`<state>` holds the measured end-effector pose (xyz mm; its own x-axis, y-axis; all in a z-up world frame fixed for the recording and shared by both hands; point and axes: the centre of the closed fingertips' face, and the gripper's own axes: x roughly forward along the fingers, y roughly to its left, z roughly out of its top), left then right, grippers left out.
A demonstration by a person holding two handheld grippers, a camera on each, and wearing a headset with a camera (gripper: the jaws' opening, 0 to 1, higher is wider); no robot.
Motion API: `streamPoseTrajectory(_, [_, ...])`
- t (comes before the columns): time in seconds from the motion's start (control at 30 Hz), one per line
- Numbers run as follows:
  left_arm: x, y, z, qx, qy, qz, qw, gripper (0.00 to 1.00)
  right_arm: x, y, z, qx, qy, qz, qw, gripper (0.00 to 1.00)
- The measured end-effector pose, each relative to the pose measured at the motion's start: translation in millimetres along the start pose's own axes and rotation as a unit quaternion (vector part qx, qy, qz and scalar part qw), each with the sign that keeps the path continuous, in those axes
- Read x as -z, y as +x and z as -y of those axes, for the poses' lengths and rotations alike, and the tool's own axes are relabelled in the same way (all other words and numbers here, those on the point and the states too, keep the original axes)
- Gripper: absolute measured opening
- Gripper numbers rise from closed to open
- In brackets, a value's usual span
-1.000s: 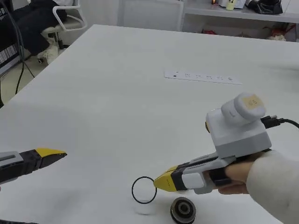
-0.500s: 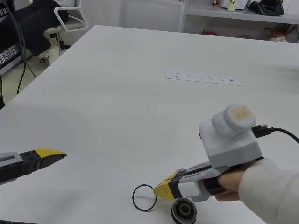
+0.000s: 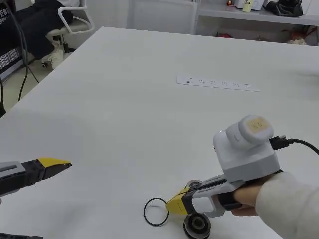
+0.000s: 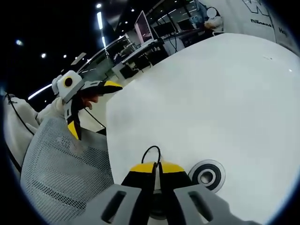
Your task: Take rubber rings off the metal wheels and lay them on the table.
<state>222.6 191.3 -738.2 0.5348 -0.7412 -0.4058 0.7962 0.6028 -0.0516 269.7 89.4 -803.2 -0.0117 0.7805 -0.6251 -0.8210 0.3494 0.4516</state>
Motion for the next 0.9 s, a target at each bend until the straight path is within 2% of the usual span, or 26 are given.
streamPoseTrajectory(0.23, [0.8,0.4,0.7,0.001,0.001,-0.003,1.0,0.92,-1.1,-3.7,1.6,0.003,-0.004,0.002,1.0,0.03])
streamPoseTrajectory(0.4, [0.9,0.2,-0.1,0.0,0.0,-0.005,1.0,0.92,-6.4,-14.2,0.4,0.005,-0.017,0.012,0.9998,0.03])
streamPoseTrajectory(0.67, [0.0,0.7,0.9,0.002,0.001,-0.008,1.0,0.92,-14.8,-42.1,2.1,0.009,-0.023,0.04,0.9989,0.05])
streamPoseTrajectory(0.9, [-1.3,1.6,1.0,0.005,0.002,-0.012,0.9999,0.93,-13.0,-70.2,7.0,0.021,-0.021,0.06,0.9978,0.07])
